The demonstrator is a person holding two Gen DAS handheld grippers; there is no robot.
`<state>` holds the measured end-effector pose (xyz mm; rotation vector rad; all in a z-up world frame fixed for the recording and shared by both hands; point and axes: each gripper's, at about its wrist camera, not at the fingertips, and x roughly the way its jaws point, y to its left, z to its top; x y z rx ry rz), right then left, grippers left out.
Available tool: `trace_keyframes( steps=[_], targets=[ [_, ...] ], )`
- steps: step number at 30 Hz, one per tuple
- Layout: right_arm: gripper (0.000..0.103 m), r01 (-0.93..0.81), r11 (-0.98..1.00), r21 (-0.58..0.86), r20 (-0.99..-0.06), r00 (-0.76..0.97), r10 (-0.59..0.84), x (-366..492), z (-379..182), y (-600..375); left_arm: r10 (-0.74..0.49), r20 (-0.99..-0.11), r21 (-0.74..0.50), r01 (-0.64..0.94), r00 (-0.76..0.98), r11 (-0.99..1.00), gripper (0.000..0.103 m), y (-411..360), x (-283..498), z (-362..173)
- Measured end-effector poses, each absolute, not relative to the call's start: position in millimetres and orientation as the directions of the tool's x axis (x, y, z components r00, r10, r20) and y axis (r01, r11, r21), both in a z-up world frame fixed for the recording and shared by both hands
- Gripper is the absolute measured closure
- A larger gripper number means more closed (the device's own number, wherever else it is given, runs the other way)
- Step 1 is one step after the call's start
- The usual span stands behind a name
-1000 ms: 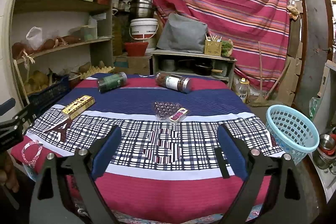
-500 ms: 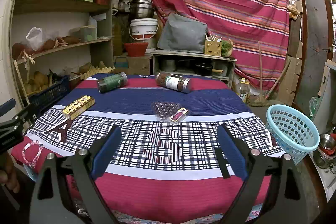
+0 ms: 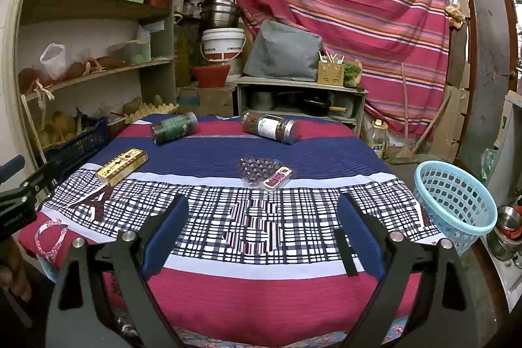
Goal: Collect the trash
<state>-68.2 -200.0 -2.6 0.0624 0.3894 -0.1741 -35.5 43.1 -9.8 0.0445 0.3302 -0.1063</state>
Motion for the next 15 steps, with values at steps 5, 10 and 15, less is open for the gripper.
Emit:
trace_keyframes(
  steps=[5,10,15],
  targets=[
    [0.013,0.180,0.983,0.025,-0.385,0.910,-0.157,-68.0,-3.6,-199.1,-0.096,-0.328,0.025,0.110,0.940,0.994,0.005,44.3,-34.4,-9.1],
    [0.013,0.180,0.983,0.026,-0.386,0.909,-0.157,-68.1,-4.5,-199.5,-0.098,-0.328,0.024,0.112,0.940,0.993,0.005,44.1,-34.6,-9.2],
    [0.013,0.180,0.983,0.023,-0.386,0.909,-0.157,-68.5,-5.5,-198.8,-0.098,-0.328,0.025,0.112,0.939,0.993,0.005,44.6,-34.2,-9.0]
  ],
)
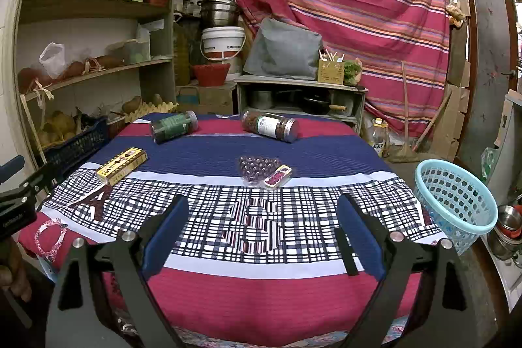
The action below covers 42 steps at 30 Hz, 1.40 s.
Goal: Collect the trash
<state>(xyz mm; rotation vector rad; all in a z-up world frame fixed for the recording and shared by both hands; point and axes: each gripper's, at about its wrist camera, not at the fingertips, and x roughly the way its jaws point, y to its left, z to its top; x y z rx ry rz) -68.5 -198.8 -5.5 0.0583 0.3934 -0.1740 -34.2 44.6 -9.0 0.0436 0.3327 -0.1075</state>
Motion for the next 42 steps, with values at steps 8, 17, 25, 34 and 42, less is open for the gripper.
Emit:
trace_keyframes(
  steps=[8,17,25,34,42],
  targets=[
    [0.010,0.183,0.983,0.022,-0.387,0.908,-0.160,-68.2,-5.9,-198.1,-0.097,-0.330,0.024,0.111,0.939,0.994,0.005,44.1,-35.0,-9.1],
    [0.010,0.180,0.983,0.023,-0.387,0.909,-0.157,-70.7,-6.5,-199.6,-0.099,-0.329,0.024,0.113,0.939,0.993,0.005,44.2,-34.7,-8.6],
    [0.010,0.181,0.983,0.024,-0.385,0.909,-0.158,-70.9,-6.1,-199.0,-0.099,-0.330,0.022,0.113,0.939,0.993,0.005,44.8,-34.3,-8.5],
    [0.010,0.182,0.983,0.024,-0.387,0.908,-0.158,-69.8,-5.9,-198.5,-0.100,-0.330,0.026,0.115,0.939,0.993,0.005,44.9,-33.8,-8.3],
    [0.010,0.181,0.983,0.022,-0.386,0.909,-0.159,-70.7,-5.8,-198.7,-0.099,-0.331,0.022,0.113,0.939,0.993,0.005,44.7,-34.0,-8.3]
  ],
)
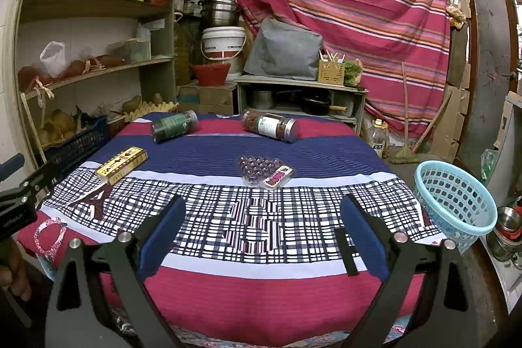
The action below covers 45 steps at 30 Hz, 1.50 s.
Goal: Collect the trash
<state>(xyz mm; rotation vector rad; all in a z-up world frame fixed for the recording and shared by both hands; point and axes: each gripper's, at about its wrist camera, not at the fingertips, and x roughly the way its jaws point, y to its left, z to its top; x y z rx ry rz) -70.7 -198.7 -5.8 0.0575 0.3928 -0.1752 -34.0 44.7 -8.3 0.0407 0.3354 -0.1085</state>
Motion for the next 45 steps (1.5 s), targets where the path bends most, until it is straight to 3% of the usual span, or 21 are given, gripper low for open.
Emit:
trace_keyframes(
  steps=[45],
  targets=[
    [0.010,0.170,0.985,0.013,-0.389,0.909,-0.151,-74.7,-5.6,-203.4,-0.101,-0.333,0.024,0.115,0.937,0.993,0.005,45.4,-33.0,-7.7]
  ],
)
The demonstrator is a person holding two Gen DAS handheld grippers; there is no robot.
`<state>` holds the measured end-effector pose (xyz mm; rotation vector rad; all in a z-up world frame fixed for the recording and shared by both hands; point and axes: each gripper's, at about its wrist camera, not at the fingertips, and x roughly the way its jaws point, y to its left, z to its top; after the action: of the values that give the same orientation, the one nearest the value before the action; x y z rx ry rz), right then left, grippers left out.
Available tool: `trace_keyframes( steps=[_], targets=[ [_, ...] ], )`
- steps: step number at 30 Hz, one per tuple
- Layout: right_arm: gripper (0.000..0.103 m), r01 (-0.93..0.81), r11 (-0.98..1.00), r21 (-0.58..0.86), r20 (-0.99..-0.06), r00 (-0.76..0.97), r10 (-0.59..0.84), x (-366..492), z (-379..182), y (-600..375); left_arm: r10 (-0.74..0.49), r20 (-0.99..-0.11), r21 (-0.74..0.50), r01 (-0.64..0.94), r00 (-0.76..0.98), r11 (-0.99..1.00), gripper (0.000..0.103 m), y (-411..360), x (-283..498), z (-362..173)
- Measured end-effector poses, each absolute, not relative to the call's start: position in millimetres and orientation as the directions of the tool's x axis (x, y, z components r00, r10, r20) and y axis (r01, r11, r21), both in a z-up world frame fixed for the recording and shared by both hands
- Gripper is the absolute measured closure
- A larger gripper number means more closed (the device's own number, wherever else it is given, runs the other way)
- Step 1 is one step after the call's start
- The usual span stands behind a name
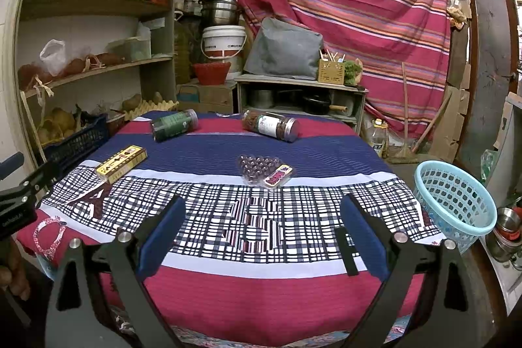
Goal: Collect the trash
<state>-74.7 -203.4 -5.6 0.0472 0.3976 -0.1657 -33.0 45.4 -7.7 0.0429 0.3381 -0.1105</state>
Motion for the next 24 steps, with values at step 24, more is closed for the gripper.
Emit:
trace_keyframes(
  steps=[24],
  targets=[
    [0.010,0.186,0.982,0.019,-0.388,0.907,-0.164,-76.6,-5.2,-205.6,-0.103,-0.333,0.025,0.118,0.937,0.993,0.005,45.5,-32.7,-7.6]
  ],
)
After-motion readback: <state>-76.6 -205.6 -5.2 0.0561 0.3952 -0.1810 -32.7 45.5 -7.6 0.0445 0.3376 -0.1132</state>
